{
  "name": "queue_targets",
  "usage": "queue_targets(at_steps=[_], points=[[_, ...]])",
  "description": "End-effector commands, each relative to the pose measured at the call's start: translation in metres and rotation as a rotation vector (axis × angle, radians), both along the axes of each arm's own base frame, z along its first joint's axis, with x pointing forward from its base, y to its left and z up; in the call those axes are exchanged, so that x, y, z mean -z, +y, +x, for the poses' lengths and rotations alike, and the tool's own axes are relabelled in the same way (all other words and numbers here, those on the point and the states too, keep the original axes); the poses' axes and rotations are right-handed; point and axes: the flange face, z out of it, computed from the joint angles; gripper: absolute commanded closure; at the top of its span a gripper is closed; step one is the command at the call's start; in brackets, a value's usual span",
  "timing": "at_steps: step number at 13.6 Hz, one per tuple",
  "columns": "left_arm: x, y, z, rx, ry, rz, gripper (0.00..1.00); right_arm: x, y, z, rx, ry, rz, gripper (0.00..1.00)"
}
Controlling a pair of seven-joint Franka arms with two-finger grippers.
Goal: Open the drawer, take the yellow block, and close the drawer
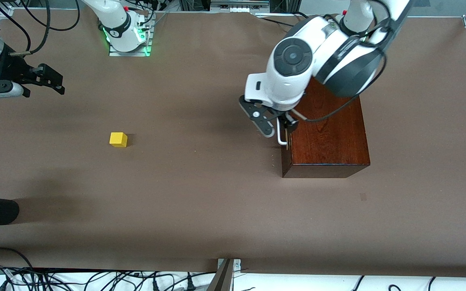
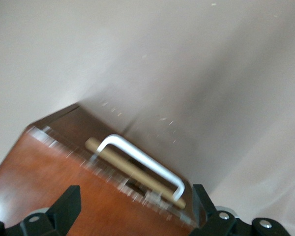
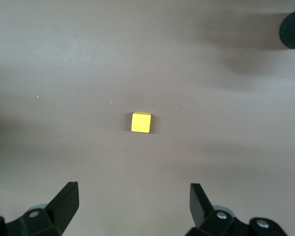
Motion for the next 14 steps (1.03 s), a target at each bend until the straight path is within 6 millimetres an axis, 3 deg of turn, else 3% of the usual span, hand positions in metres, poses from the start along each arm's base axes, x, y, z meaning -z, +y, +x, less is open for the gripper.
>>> queue_targets(at_steps=[1, 5, 7, 10, 11, 12, 14], points=[[-0.017, 0.074, 0.032, -0.124, 0.029, 0.005, 0.00, 0.000, -0.002, 0.010, 0.002, -0.009, 0.000, 0.00], [-0.067, 0.177, 0.060, -0.302, -0.056, 0.002, 0.00, 0.001, -0.003, 0.013, 0.001, -0.016, -0.011, 0.00], [-0.085, 0.213, 0.070, -0.363, -0.086, -0.013, 0.00, 0.003, -0.004, 0.013, 0.003, -0.015, -0.012, 0.00], [-0.085, 0.288, 0.076, -0.480, -0.054, 0.009, 0.00, 0.006, -0.004, 0.016, 0.003, -0.013, -0.012, 0.00], [-0.099, 0.291, 0.071, -0.497, -0.096, 0.023, 0.00, 0.006, -0.004, 0.016, 0.003, -0.013, -0.012, 0.00], [-0.101, 0.309, 0.070, -0.538, -0.109, 0.043, 0.00, 0.004, -0.003, 0.015, 0.001, -0.018, -0.011, 0.00], [-0.105, 0.332, 0.047, -0.657, -0.111, 0.052, 0.00, 0.004, -0.001, 0.017, -0.002, -0.024, -0.010, 0.00]])
